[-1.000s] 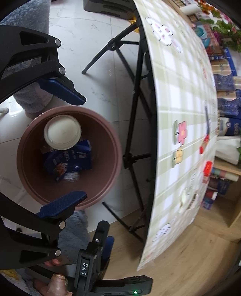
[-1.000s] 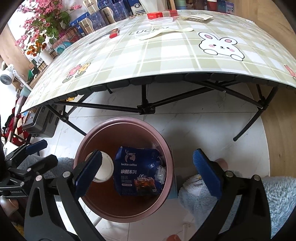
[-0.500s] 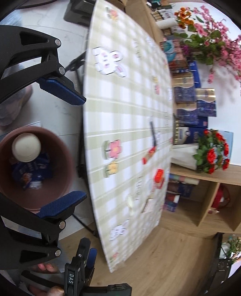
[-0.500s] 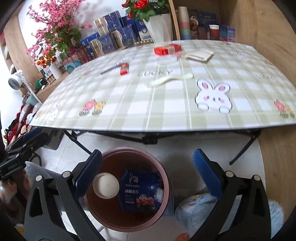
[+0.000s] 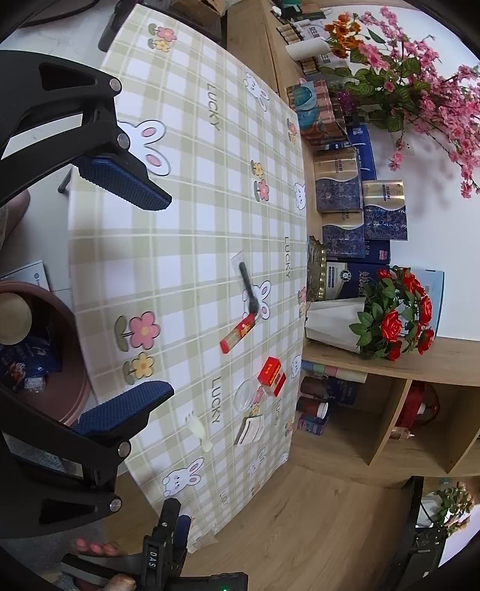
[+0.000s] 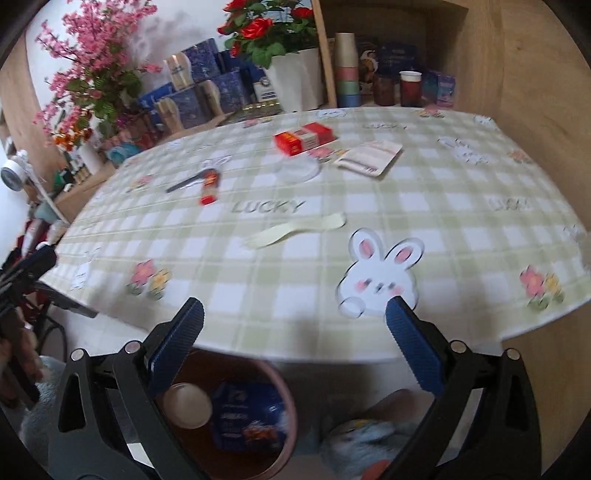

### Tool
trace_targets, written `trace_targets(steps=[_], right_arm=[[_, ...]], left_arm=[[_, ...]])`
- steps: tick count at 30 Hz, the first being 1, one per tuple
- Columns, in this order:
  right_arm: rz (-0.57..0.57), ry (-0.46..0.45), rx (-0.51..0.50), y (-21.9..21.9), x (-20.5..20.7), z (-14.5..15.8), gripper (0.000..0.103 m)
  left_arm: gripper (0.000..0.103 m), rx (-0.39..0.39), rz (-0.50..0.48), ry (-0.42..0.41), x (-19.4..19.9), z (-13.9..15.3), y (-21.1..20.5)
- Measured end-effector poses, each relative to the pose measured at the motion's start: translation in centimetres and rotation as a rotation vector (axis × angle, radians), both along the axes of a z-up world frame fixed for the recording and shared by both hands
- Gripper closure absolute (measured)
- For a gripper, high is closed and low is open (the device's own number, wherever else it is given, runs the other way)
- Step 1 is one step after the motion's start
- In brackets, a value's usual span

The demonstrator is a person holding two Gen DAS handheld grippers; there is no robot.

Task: Collect trash
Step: 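Reach to the table and grasp the white printed card with the right tool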

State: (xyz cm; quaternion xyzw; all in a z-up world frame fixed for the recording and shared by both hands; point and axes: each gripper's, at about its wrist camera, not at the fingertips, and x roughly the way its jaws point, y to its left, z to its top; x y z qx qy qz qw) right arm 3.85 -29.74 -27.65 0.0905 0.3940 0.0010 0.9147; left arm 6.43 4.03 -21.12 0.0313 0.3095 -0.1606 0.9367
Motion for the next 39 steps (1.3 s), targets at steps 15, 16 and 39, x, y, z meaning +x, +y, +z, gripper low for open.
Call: trace_targets(steps=[15,16,39], right_arm=[[-0.189,0.041,-0.025,-6.7,15.1,0.8,0.006],[-0.209,0.05,-0.027,-7.2,16.3,0.6,0.006],[-0.339,0.241,-0.093,-9.5,27.2,-5.0,0.016]], left_arm=[[0.012,-0.012,-0.009,0.055,8.5,-0.2,-1.8],[0.012,-0.012,-0.008,0.058,9.1,-0.3,-2.0],[0.015,0.007,-0.086,0.166,15.1,-3.1,-7.3]])
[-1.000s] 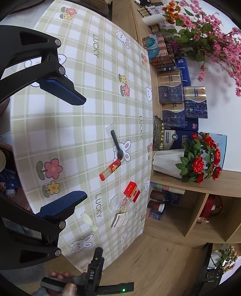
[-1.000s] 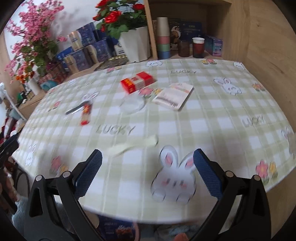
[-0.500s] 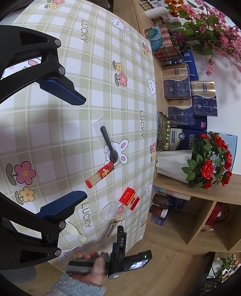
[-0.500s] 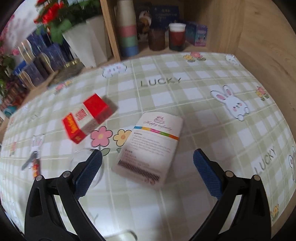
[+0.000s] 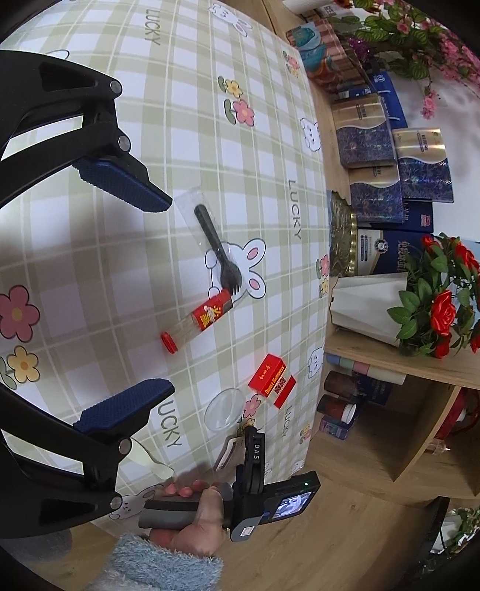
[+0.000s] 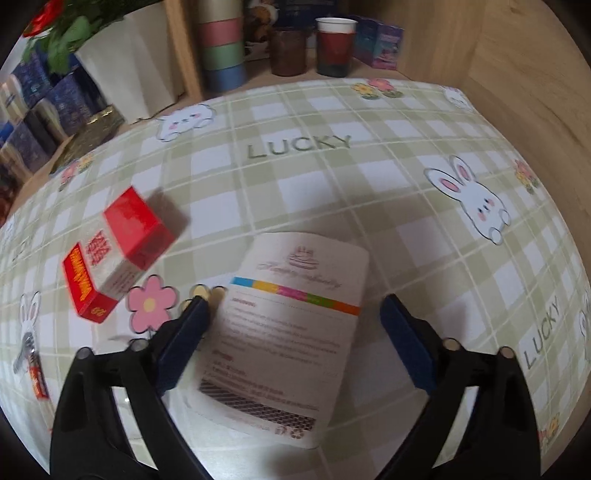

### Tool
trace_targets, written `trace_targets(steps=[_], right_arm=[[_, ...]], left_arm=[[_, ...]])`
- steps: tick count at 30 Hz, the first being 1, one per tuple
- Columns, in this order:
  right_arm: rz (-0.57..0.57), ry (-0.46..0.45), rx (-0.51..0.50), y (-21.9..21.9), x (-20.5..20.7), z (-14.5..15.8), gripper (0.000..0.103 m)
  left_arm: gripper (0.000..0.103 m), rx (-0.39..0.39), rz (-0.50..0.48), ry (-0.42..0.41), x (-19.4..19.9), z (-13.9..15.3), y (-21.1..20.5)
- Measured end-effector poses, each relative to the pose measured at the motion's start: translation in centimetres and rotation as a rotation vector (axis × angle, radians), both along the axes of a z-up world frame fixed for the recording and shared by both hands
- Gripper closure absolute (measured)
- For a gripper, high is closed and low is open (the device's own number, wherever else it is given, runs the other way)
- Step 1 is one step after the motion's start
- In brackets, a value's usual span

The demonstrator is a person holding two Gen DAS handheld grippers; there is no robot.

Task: Collect trash
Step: 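Reach to the table and grasp the white printed card with the right tool, then grasp the red lighter with the left tool while the right tool holds the card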

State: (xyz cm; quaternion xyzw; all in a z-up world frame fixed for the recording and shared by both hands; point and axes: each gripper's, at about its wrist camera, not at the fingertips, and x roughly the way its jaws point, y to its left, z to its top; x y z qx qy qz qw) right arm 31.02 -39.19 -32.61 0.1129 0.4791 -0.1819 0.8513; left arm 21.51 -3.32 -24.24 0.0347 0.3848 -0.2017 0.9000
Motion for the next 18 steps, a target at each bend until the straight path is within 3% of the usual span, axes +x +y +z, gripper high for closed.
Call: trace_targets(steps=[2,8,15,18], right_arm=[[0.043,-0.01,-0.007,0.5,-0.1,0.2,0.027],[0.234,-0.023,-0.129,2.8,-1.0,1.0,0.041],[0.315,-0.14,-0.09,3.7,-4.0,2.9,0.042],[0.322,-0.178,-0.053,3.9,-5.3,3.3,0.042]], left_arm=[[0.018,-0.016,0.005,0.025,0.5,-0.4,-0.5],[0.024,-0.061,-0.003,0.086,1.4,-1.2,-1.5],[0.029,-0.059,0.009,0.129,3.0,-2.1,-3.0],[0.036,-0.055,0.027,0.145,4.0,-2.4,-3.9]])
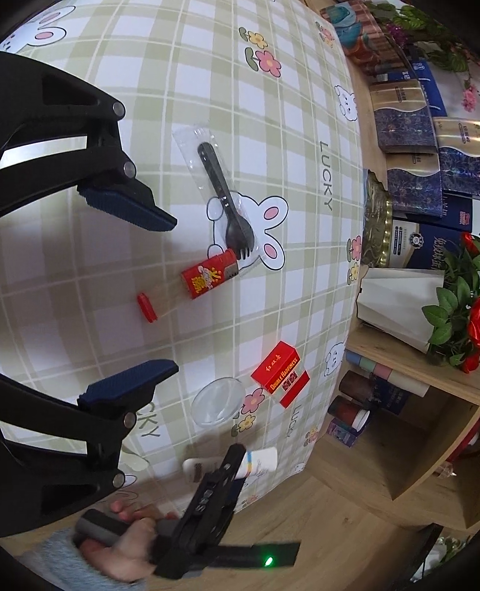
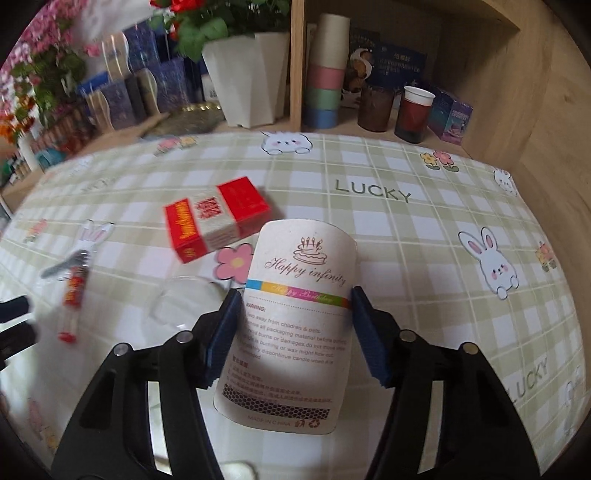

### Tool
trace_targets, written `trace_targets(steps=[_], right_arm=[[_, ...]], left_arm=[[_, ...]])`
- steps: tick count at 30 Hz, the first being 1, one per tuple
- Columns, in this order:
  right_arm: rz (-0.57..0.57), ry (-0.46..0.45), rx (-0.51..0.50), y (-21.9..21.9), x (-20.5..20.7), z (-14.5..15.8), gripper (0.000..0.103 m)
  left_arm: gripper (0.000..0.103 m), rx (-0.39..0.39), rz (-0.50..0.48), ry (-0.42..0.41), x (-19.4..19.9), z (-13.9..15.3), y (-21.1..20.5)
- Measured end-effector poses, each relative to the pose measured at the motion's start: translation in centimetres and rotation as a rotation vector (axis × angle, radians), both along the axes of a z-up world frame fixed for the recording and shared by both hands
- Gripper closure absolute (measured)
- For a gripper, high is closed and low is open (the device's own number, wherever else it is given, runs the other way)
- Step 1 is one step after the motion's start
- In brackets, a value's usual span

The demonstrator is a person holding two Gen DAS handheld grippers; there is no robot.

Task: Collect trash
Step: 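Grasp the red lighter with the left tool while the right tool holds the card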

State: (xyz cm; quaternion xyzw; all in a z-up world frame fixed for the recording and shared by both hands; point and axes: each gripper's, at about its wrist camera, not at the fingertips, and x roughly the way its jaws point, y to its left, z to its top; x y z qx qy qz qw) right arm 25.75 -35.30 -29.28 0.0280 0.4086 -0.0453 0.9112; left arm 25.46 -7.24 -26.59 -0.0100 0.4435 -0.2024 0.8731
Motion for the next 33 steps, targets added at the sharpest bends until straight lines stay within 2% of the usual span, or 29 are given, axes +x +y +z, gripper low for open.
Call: trace_targets(steps=[7,11,13,14,22,23,26,27,30,33], right_arm=[[-0.013,-0.036,0.102,0.0,-2.7,0.2,0.042],[-0.019,-0.061,0.133,0.0,-4.2,0.6,0.042],[-0.02,-0.075,0.151,0.1,-5.0,0.8,0.042],[-0.02,-0.084,0.161,0.1,-5.5,0.9,0.042],[-0.036,-0.114,0.221,0.5,-9.6,1.4,0.042],[-0.036,-0.113,0.228,0.7,-10.2,1.4,0.042],[-0.03,-0.113,0.238,1.2,-11.7,1.6,0.042],[-0.026,-0.11,0.237,1.3,-12.0,1.6,0.042],[-0.024,-0.1,0.236,1.9,-13.1,1.4,0.042],[-0.029,-0.104,0.244,2.2,-14.1,1.6,0.042]], left_arm=[[0.05,0.056,0.056,0.037,2.5,-1.3,-1.8],[0.062,0.106,0.076,0.054,3.3,-2.3,-2.3],[0.072,0.129,0.079,0.04,3.2,-2.3,-2.4],[0.077,0.128,0.074,0.037,3.0,-2.3,-2.4],[0.084,0.093,0.018,0.016,0.0,-1.4,-1.0],[0.095,0.092,0.012,0.009,-0.4,-1.2,-0.9],[0.098,0.078,-0.006,-0.004,-2.1,-0.2,-0.3],[0.103,0.081,-0.014,-0.005,-2.5,0.0,-0.2],[0.103,0.096,-0.015,-0.007,-3.4,0.1,0.1],[0.103,0.072,0.006,0.012,-3.6,0.1,0.7]])
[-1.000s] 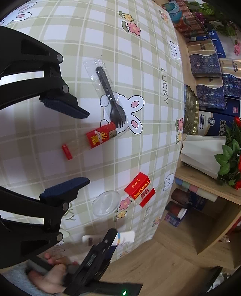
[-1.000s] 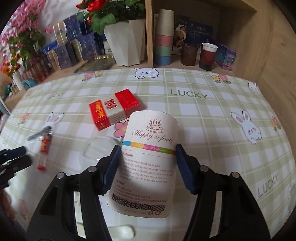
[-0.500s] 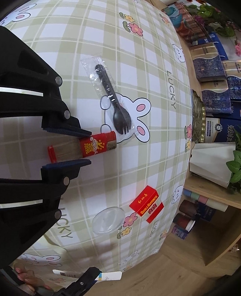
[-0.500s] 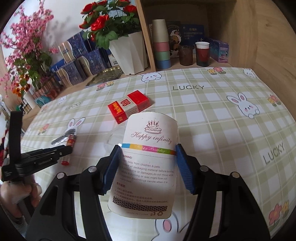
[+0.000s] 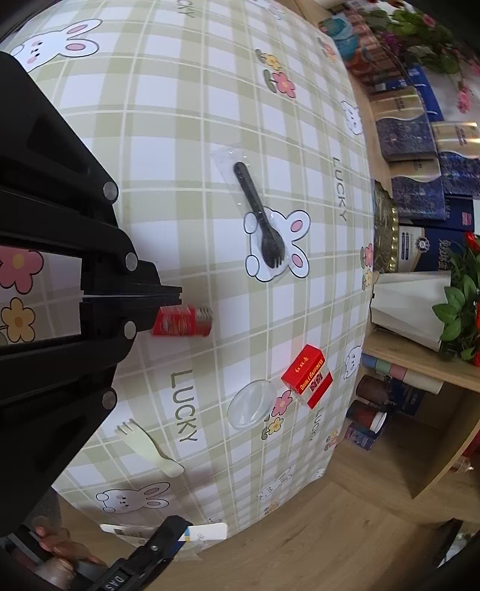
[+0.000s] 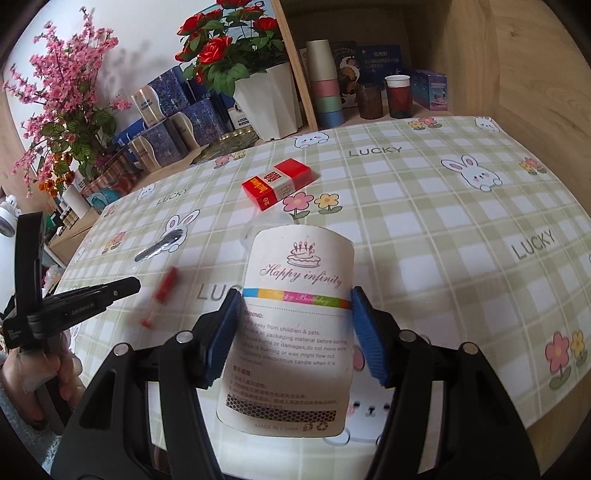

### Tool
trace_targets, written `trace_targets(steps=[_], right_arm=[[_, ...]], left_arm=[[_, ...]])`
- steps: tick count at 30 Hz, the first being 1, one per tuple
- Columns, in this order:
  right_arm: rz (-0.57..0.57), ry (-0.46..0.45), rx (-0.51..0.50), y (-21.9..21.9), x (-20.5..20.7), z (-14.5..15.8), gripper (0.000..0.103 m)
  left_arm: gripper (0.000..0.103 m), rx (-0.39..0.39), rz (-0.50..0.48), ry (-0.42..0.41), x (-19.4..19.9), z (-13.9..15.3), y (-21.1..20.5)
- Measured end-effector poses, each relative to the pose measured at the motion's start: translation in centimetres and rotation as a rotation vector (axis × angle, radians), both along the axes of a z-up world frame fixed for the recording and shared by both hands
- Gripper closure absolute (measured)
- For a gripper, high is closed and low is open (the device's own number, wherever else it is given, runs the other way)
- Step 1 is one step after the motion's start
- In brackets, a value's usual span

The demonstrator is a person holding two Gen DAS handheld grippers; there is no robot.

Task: Collect trash
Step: 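Grasp the red lighter with the left tool while the right tool holds the card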

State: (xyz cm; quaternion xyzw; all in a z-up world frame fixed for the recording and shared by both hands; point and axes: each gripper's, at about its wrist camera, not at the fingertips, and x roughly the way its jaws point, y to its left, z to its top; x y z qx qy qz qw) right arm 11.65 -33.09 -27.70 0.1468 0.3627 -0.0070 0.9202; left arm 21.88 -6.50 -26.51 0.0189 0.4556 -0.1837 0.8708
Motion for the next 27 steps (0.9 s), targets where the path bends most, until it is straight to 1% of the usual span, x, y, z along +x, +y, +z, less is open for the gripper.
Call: trace_targets(steps=[2,3,4,5,6,7,9,13,15,16,17,21,23,27], right_arm=[[-0.002,-0.001,0.002,0.2,-0.7,0.1,0.042],[-0.002,0.0,0.002,0.3,-1.0,0.1,0.042],[-0.001,0.002,-0.001,0.4,-1.3,0.0,0.042],[-0.001,0.004,-0.002,0.4,-1.5,-0.1,0.042],[-0.001,0.008,0.0,0.4,-1.6,-0.2,0.042],[-0.004,0.015,0.005,0.3,-1.8,-0.4,0.042],[-0.011,0.024,0.013,0.1,-1.9,-0.7,0.042],[-0.028,0.033,0.025,-0.4,-2.1,-1.1,0.042],[-0.033,0.038,0.031,-0.6,-2.1,-1.2,0.042],[-0.035,0.039,0.034,-0.7,-2.1,-1.2,0.042],[-0.037,0.04,0.035,-0.8,-2.1,-1.2,0.042],[-0.039,0.036,0.043,-0.8,-2.3,-1.0,0.042],[-0.033,0.031,0.044,-0.7,-2.4,-0.8,0.042],[-0.017,0.023,0.043,-0.1,-2.8,-0.4,0.042]], left_arm=[[0.102,-0.021,-0.022,0.02,-0.3,-0.1,0.0],[0.099,-0.017,-0.029,0.02,-0.5,-0.1,-0.2],[0.092,-0.013,-0.042,0.013,-0.7,-0.1,-0.6],[0.07,-0.016,-0.052,0.009,-0.9,-0.1,-0.7],[0.061,-0.024,-0.066,0.003,-1.0,0.0,-1.0],[0.061,-0.022,-0.073,-0.002,-1.0,-0.1,-1.3],[0.061,0.021,-0.083,-0.003,-0.7,-0.7,-2.2],[0.061,0.078,-0.086,0.01,0.1,-2.0,-3.2],[0.074,0.12,-0.099,0.008,0.4,-2.7,-3.8],[0.08,0.134,-0.105,-0.007,0.4,-2.8,-3.9],[0.081,0.141,-0.107,-0.009,0.4,-2.8,-4.0],[0.081,0.104,-0.134,0.003,-0.3,-2.5,-3.5],[0.081,0.089,-0.141,-0.002,-1.0,-1.9,-3.2],[0.081,0.029,-0.131,-0.015,-3.0,-0.2,-1.9]])
